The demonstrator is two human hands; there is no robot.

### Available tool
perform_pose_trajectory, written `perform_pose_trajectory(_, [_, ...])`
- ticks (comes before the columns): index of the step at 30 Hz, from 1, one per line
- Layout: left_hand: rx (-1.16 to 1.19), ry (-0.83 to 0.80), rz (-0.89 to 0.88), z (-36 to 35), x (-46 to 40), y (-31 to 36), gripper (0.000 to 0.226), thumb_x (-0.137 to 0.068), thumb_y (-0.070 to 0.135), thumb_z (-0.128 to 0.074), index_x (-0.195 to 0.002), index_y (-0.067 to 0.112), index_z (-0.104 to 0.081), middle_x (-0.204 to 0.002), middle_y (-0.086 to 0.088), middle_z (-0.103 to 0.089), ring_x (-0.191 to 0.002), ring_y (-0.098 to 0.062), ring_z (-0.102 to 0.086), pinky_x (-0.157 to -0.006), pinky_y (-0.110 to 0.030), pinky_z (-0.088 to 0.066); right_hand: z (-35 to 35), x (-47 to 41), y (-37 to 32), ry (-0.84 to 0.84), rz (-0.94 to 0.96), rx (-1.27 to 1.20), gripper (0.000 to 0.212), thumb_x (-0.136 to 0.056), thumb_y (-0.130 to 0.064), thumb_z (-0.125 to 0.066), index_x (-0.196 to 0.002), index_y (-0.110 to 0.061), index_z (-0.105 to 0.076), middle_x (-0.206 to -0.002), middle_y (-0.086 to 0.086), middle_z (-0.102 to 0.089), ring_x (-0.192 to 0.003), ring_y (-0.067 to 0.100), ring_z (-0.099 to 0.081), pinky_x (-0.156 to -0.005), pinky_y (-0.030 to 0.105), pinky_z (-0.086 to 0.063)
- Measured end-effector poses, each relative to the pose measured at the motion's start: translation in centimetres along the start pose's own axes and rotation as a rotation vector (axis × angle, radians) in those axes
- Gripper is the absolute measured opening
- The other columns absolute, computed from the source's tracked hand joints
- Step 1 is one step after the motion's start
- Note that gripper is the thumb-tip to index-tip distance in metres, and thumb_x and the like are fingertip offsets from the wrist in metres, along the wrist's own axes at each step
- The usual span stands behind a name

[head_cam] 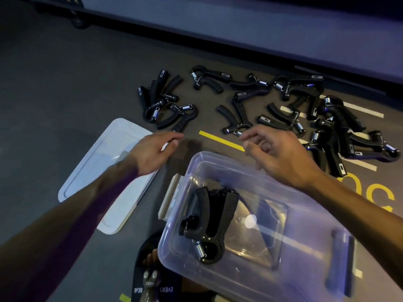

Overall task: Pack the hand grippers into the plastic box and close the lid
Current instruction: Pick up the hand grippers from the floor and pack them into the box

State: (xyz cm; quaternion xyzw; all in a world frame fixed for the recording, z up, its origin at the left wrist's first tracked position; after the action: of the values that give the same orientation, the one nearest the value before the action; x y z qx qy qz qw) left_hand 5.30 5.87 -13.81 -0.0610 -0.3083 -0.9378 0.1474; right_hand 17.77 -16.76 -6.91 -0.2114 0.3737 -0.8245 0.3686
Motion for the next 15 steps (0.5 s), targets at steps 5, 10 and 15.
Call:
perform_pose_trajectory(5, [-0.307,-0.081,0.152,-1.3,-4.4,-5.5,0.041,-0.098,0.033,-0.058,-0.138,0.024,-0.057,-0.135,-0.005,-0.06,-0.125,-0.03,-0.055,-0.1,-0.041,-0.047,-1.4,-3.3,3.3,-0.07,-0.11,0.0,0.027,-0.082,-0.046,-0.053,-0.099,-0.03,-0.067,-0.081,-0.009,-0.069,-0.065,0.014,-0.067,-0.061,0.036,-0.055])
perform_pose_trajectory(10, [-0.393,-0.048,0.191,-2.4,-6.6,-6.2,0.037,-0.091,0.036,-0.067,-0.125,0.028,-0.052,-0.124,-0.004,-0.066,-0.111,-0.033,-0.059,-0.087,-0.039,-0.046,-2.7,-3.4,4.4,-0.088,-0.111,-0.002,0.013,-0.09,-0.031,-0.06,-0.097,-0.026,-0.069,-0.08,-0.009,-0.069,-0.064,0.011,-0.066,-0.063,0.024,-0.049])
perform_pose_trajectory(15, [-0.438,0.047,0.208,-2.3,-7.3,-5.7,0.027,-0.092,0.032,-0.067,-0.113,0.026,-0.052,-0.116,-0.001,-0.067,-0.104,-0.031,-0.061,-0.079,-0.035,-0.038,-2.8,-3.2,4.9,-0.09,-0.125,-0.02,0.009,-0.093,-0.02,-0.063,-0.098,-0.023,-0.069,-0.081,-0.008,-0.069,-0.062,0.01,-0.066,-0.055,0.013,-0.042])
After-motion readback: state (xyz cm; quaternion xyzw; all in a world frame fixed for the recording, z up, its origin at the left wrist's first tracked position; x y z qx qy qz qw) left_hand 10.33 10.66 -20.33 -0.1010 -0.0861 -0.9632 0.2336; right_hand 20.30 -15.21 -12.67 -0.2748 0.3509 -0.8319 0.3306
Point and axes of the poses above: each hand's wrist, its own x-axis away from the middle knuckle, its own z-axis out of the back of the hand, y = z × x, the point moved 10 cm from there along -x, towards the middle knuckle
